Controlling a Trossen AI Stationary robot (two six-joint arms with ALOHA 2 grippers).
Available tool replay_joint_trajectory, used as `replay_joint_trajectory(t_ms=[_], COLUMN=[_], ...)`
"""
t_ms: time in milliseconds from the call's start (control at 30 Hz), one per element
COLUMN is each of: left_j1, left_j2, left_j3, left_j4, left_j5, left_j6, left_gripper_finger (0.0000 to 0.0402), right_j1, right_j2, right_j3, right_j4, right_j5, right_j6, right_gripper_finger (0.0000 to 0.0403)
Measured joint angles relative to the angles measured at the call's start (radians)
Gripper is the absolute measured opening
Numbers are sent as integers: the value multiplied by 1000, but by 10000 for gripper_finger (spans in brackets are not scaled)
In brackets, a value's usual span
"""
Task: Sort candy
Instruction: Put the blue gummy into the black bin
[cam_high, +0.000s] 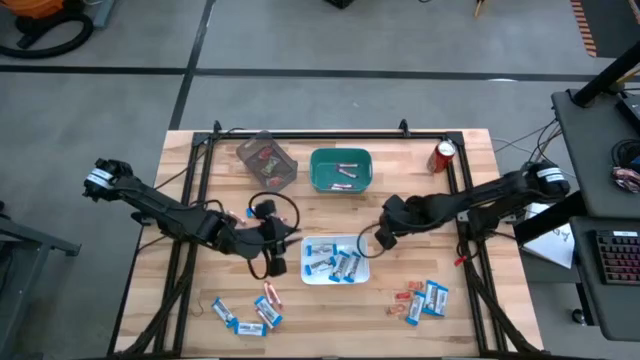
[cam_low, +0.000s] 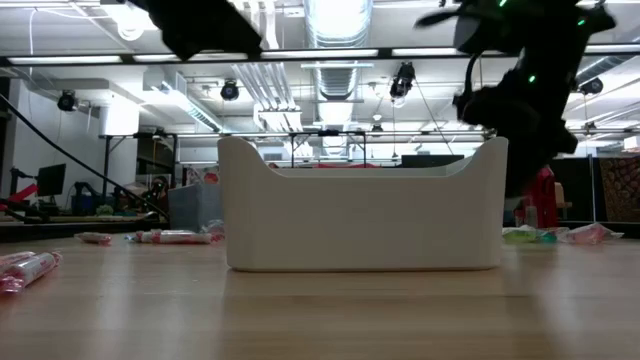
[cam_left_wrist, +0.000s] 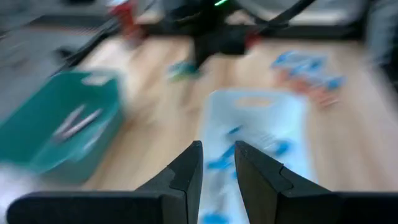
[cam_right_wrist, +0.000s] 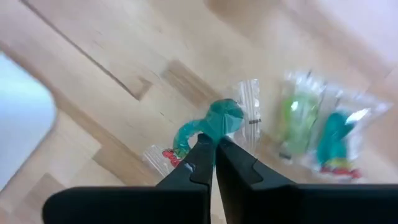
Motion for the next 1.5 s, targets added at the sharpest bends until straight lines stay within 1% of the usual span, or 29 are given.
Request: replay_joint_trajectory(t_ms=[100,200,300,367,533,633,733,867,1000,1067,1200,1333,1433,1500], left_j1=[8,21,47,69,117,130,137,137,137,137,137,138,138,139], left_j2=[0,1,2,2,2,2,2,2,2,2,24,89,127,130], left_j3=[-56,-100,-133,-148,-155,-154,-154,-154,-154,-154,-154,-151,-142,-137], left_j4=[213,372,482,539,582,590,596,597,597,600,627,694,728,727], left_j5=[96,110,104,104,104,120,130,130,144,162,169,166,121,103], left_j6=[72,98,99,94,79,81,81,107,136,148,152,144,121,105], left_gripper_finger=[78,78,78,78,88,109,136,169,187,188,189,189,189,187], right_j1=[62,132,198,227,252,253,253,252,247,246,246,244,244,244], right_j2=[-77,-120,-129,-117,-39,21,79,141,195,219,267,310,338,353], right_j3=[-1,-1,0,1,1,1,3,36,85,112,174,234,278,306], right_j4=[19,118,321,493,932,1119,1241,1273,1273,1270,1264,1234,1189,1151], right_j5=[155,336,499,563,577,542,530,537,539,549,638,645,650,651], right_j6=[-42,-130,-327,-505,-913,-1092,-1211,-1275,-1318,-1346,-1421,-1475,-1497,-1497], right_gripper_finger=[8,8,8,8,8,9,9,9,9,9,9,9,9,9])
